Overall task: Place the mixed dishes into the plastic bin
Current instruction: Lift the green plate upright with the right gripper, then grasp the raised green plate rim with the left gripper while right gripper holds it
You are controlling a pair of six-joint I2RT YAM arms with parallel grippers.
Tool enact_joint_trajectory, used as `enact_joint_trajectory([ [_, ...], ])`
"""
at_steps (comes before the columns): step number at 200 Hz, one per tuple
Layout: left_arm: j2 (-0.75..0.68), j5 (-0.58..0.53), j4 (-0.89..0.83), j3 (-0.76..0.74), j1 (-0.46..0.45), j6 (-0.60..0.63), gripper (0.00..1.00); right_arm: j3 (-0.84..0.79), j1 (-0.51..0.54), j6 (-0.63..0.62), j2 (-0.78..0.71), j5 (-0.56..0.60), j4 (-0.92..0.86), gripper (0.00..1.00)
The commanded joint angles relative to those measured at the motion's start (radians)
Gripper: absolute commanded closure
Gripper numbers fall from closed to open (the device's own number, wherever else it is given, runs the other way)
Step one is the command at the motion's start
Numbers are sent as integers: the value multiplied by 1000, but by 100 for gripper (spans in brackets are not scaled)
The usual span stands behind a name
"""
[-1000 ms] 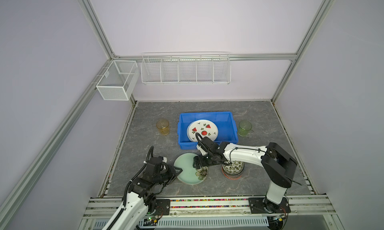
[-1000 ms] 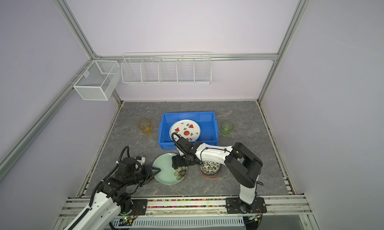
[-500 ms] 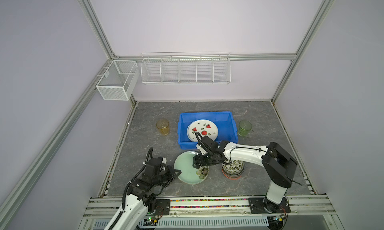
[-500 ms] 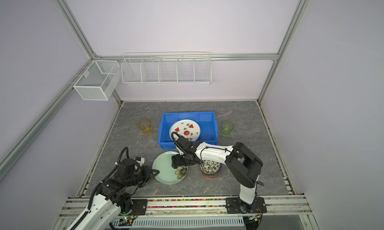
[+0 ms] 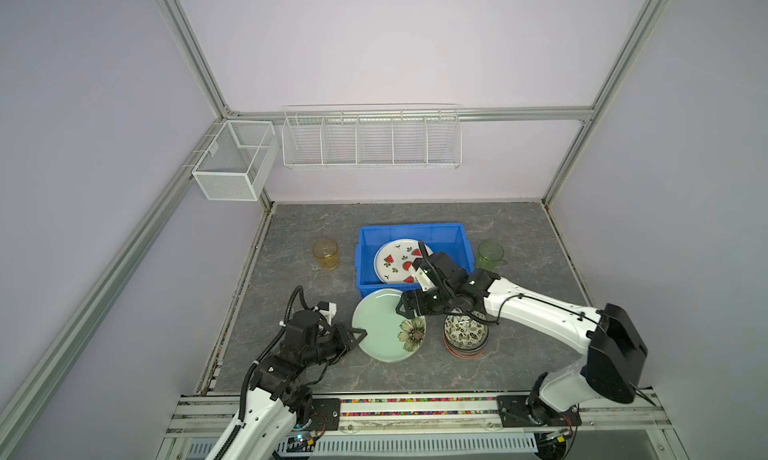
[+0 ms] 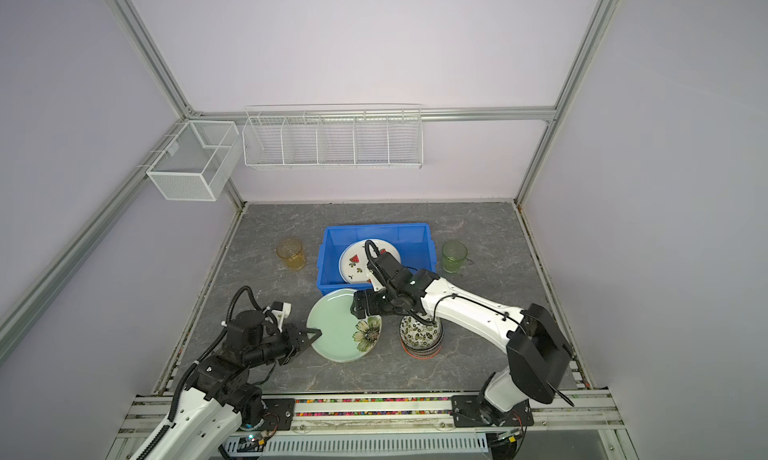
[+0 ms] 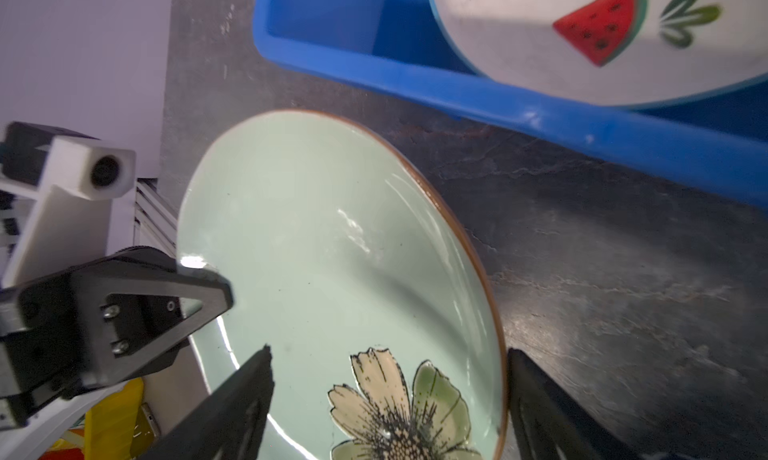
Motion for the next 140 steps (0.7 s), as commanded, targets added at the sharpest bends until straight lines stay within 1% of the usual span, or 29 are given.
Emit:
enact_joint_trajectory([
  [1,26,86,151,60,-4,24,100,-28,-38,-26,-98,-21,-16,12],
  [28,108,114,262,104,-4,45,100,-81,-111,-16,-218,-75,-9,9],
  [45,177,141,348,148,-4,52,100,-96,-157,-21,-288,-66,-61,9],
  [67,259,185,439,207,-4,66,100,-110,-214,-35,-360,-83,-123,9],
  [102,370,258,494,298,-4,114,100,-142,-306,-35,-462,-152,-162,7],
  [140,438,302,516,343,-4,139,100,-175,-367,2,-523,-242,-115,5],
])
